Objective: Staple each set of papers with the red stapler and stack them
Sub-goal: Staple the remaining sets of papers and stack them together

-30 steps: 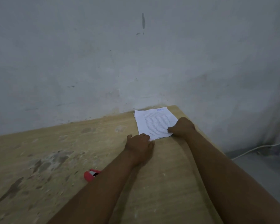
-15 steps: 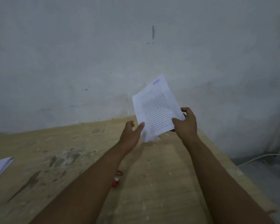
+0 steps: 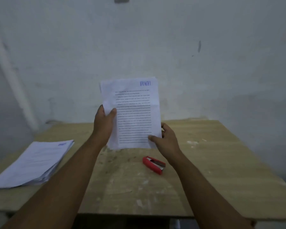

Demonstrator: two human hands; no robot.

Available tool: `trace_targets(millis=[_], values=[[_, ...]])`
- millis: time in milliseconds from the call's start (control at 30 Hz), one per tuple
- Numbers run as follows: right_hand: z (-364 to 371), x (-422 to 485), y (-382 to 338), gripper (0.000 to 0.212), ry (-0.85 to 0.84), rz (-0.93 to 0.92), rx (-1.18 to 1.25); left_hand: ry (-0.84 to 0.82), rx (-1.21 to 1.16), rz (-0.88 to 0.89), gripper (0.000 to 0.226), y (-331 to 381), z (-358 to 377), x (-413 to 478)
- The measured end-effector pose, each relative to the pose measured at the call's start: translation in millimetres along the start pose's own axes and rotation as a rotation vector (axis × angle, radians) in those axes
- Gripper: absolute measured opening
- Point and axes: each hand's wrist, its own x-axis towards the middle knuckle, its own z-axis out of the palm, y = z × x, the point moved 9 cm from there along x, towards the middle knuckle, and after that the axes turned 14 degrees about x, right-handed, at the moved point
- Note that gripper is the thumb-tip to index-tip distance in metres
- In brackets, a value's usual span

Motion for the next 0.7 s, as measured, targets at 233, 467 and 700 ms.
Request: trace_targets(millis=[233, 467, 700], values=[[79.6, -19.9, 3.4, 0.043, -0.117, -0.026, -0.022, 0.061, 0.01, -0.016, 0.029, -47.2, -75.9, -48.2], [102.2, -34.8, 19.9, 0.033, -0.078, -0.032, -0.048, 0.025, -0.002, -0.12, 0.024, -87.9, -87.9, -71.0], [105.3, -37.2, 17.2, 0.032, -0.067, -0.067, -0.061, 0.005, 0.011, -0.12, 0.026, -87.5, -78.6, -66.8]])
